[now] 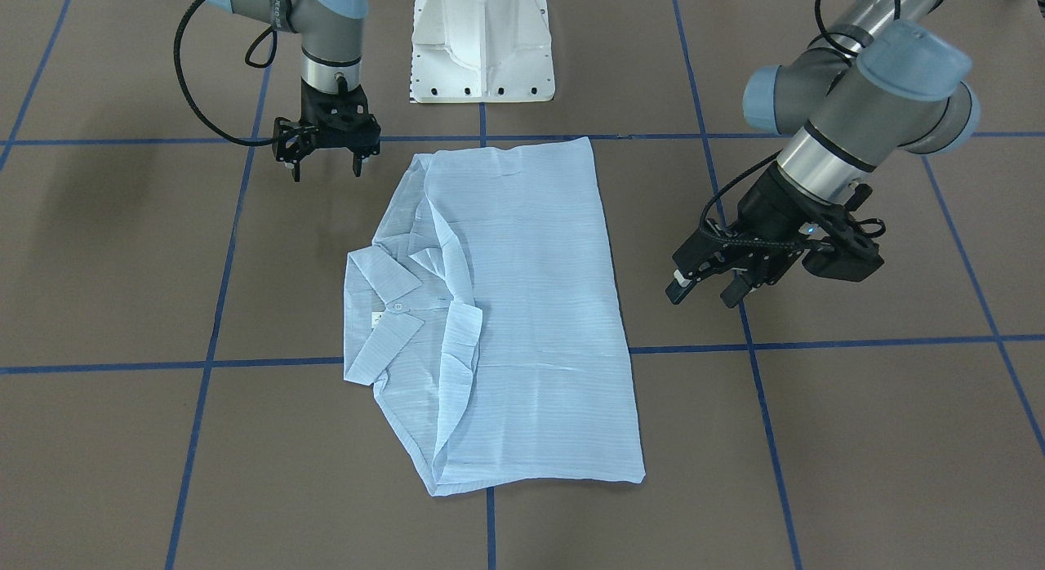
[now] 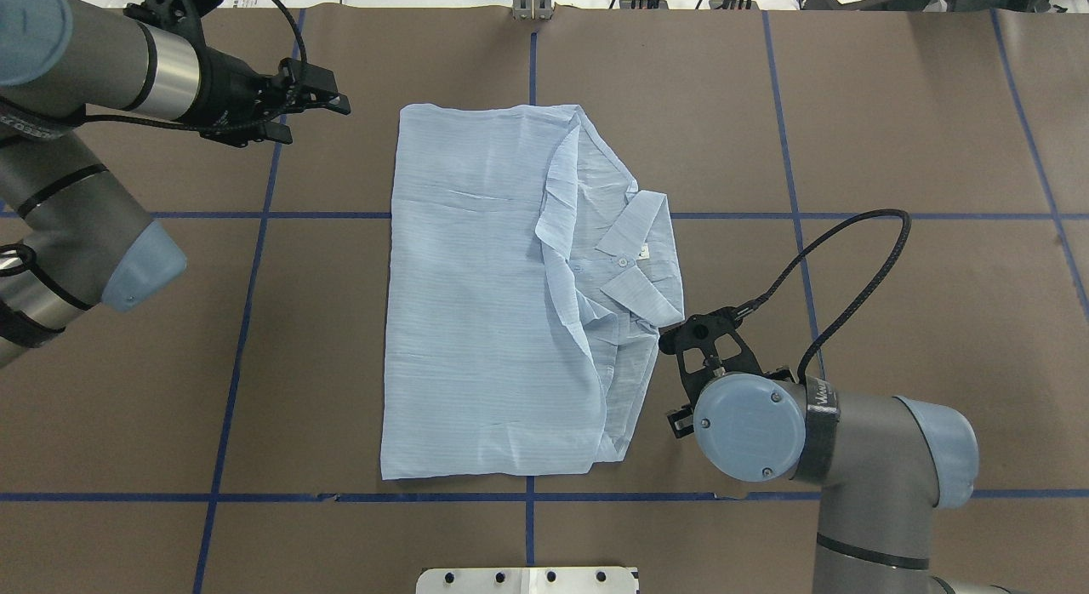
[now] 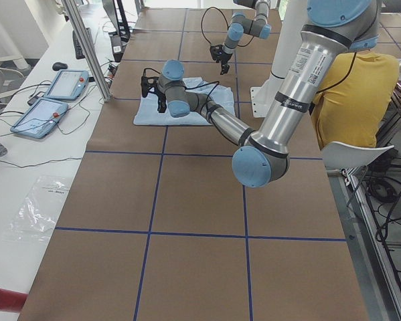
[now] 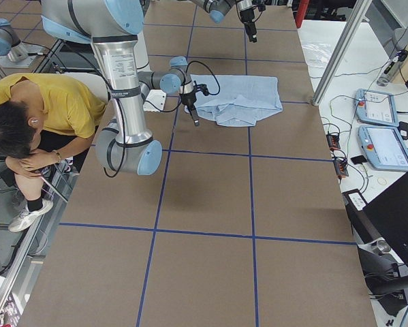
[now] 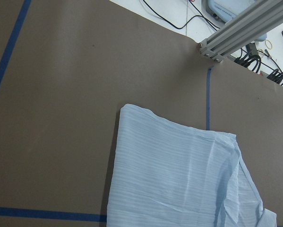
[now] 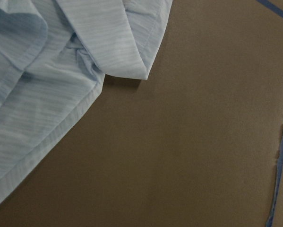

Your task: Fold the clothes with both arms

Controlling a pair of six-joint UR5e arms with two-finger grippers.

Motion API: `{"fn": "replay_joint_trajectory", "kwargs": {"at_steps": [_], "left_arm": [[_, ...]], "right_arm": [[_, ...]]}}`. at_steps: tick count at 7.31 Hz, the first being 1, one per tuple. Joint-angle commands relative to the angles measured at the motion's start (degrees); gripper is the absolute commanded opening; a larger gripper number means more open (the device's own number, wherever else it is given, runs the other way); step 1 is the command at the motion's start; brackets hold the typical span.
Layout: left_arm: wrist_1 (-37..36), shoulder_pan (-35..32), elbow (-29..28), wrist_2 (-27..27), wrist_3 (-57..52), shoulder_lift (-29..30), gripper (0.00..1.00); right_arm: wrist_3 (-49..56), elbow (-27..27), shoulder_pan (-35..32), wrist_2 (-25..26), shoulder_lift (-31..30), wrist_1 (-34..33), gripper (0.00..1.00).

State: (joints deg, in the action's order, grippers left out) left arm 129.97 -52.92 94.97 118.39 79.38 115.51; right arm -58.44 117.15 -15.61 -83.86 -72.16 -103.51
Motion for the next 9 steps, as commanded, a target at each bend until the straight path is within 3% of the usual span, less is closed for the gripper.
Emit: {"fn": "replay_joint_trajectory", "kwargs": {"at_steps": [1, 3, 5, 7, 9], "left_arm": [[-0.9, -0.3, 1.2, 0.0, -0.1, -0.2, 1.00], [-0.9, -1.3, 6.9, 0.4, -1.9, -6.1, 1.00], [-0.9, -3.5, 8.5, 2.8, -5.4, -9.4, 1.00], [-0.9, -3.3, 8.4, 2.7, -5.3, -9.5, 1.00], [-0.9, -3.2, 8.3, 2.7, -5.3, -9.5, 1.00]], "right_arm": [[-0.1, -4.3, -2.6, -0.9, 6.2, 0.3, 1.00], [-0.2, -9.5, -5.1, -1.6, 13.7, 0.8, 1.00], [-0.7, -17.8, -5.2, -1.7, 20.4, 5.5, 1.00], [-0.8, -24.3, -5.1, -1.6, 24.7, 6.9, 1.00], [-0.1, -26.1, -5.2, -3.0, 24.0, 6.9, 1.00]]}}
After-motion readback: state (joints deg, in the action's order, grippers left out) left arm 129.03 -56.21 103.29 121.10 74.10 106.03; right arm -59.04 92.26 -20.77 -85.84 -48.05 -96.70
